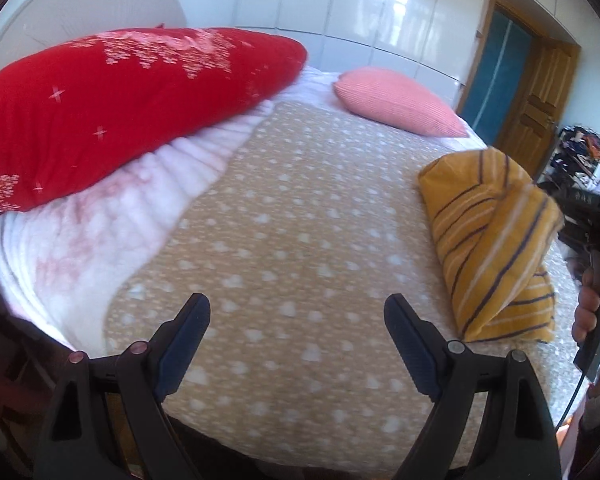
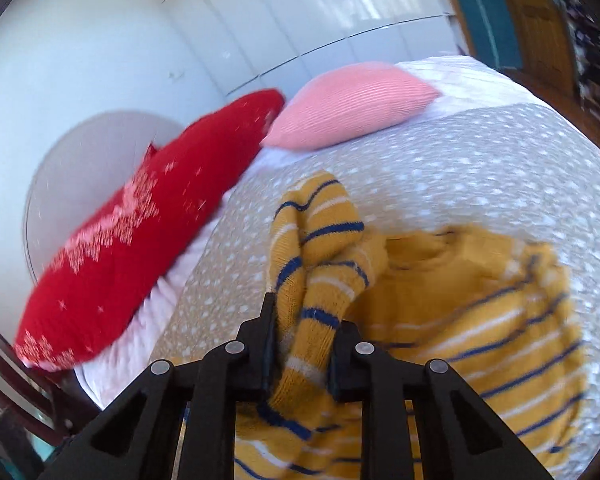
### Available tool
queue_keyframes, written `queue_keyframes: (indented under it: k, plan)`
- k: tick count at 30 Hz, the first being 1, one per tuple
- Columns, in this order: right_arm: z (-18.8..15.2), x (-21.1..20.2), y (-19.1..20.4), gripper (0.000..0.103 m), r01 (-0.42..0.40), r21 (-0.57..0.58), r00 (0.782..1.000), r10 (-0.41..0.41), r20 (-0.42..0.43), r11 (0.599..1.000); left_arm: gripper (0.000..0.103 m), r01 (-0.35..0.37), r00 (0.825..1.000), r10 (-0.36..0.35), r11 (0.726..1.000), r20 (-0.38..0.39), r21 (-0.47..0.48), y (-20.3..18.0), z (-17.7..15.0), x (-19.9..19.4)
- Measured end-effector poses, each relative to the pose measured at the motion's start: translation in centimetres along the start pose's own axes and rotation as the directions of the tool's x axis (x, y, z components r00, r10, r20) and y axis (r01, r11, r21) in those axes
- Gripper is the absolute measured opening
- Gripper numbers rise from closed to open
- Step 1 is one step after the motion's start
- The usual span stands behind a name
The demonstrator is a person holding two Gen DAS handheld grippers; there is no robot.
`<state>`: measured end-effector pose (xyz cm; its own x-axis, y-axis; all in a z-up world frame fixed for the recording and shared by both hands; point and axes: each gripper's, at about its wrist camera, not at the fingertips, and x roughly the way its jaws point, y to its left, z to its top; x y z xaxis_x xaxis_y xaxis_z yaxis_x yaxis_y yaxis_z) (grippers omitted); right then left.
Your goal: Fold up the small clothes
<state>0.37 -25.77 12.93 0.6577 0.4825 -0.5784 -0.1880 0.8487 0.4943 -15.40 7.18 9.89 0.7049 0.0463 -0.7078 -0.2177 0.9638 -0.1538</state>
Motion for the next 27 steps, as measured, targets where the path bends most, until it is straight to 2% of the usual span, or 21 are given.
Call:
queue_keyframes:
  k: [4,7,9,11,12,13,15,16,17,18,21,22,24,25,27]
  plan:
    - [-0.4,-2.4,-8.8,0.017,0.048,0.159,0.999,-0.051,0.018,0.986,0.088,0.043,0.999,-0.042,0.998,-0.022,0.039,-3.1,-0.2,0.5]
    - [-1.6,-2.4,-14.1,0.017,0.103,0.245,0.995,-0.102,-0.014,0.964,0.088,0.062,0.998,-0.059,0.995,-0.037,0.075,-5.0,-0.4,0.9]
    - [-2.5,-2.4,-16.4,0.017,0.089,0.301,0.996,-0.082,-0.034,0.949,0.088,0.074,0.996,-0.07,0.993,-0.05,0.09,-5.9,-0.6,1.1]
    - [-2.7,-4.1,-16.8,0.032,0.108,0.305,0.993,-0.118,0.013,0.946,0.088,0.076,0.996,-0.07,0.991,-0.055,0.107,-6.6,-0.8,1.2]
    - [-2.6,-5.0,-16.7,0.032,0.11,0.3,0.991,-0.13,0.045,0.947,0.088,0.074,0.996,-0.068,0.991,-0.057,0.113,-6.8,-0.8,1.2]
    - [-2.4,-5.7,-16.5,0.034,0.09,0.297,0.991,-0.115,0.069,0.951,0.088,0.073,0.996,-0.066,0.99,-0.06,0.119,-6.9,-0.8,1.3]
    - [-1.8,-6.5,-16.0,0.045,0.045,0.283,0.992,-0.076,0.1,0.958,0.088,0.076,0.995,-0.068,0.99,-0.067,0.121,-7.3,-0.9,1.5]
    - [-1.5,-6.6,-15.5,0.055,0.039,0.266,0.992,-0.07,0.106,0.963,0.088,0.081,0.995,-0.073,0.99,-0.07,0.119,-7.4,-0.9,1.6]
    - [-1.2,-6.4,-14.8,0.063,0.041,0.245,0.992,-0.069,0.106,0.969,0.088,0.084,0.995,-0.076,0.99,-0.071,0.117,-7.5,-1.0,1.5]
    - [-1.0,-5.9,-14.1,0.065,0.049,0.223,0.993,-0.072,0.097,0.974,0.088,0.088,0.994,-0.08,0.989,-0.072,0.117,-7.6,-1.1,1.4]
    - [-0.9,-2.1,-12.4,0.072,0.104,0.162,0.995,-0.101,-0.025,0.981,0.088,0.094,0.994,-0.086,0.987,-0.073,0.127,-8.1,-1.1,1.3]
    - [-1.2,-0.7,-12.0,0.071,0.103,0.147,0.994,-0.094,-0.062,0.984,0.088,0.093,0.994,-0.084,0.986,-0.074,0.136,-8.3,-1.1,1.2]
    - [-1.9,0.9,-11.4,0.036,0.054,0.131,0.995,-0.042,-0.094,0.99,0.088,0.089,0.994,-0.08,0.985,-0.07,0.146,-8.4,-1.0,1.1]
    - [-2.0,1.0,-11.1,0.025,0.036,0.121,0.996,-0.025,-0.089,0.992,0.088,0.085,0.995,-0.076,0.985,-0.067,0.152,-8.5,-1.0,1.0]
    - [-1.7,-0.1,-11.2,0.02,-0.016,0.124,0.999,0.022,-0.047,0.992,0.088,0.076,0.996,-0.066,0.984,-0.066,0.16,-8.6,-0.9,1.0]
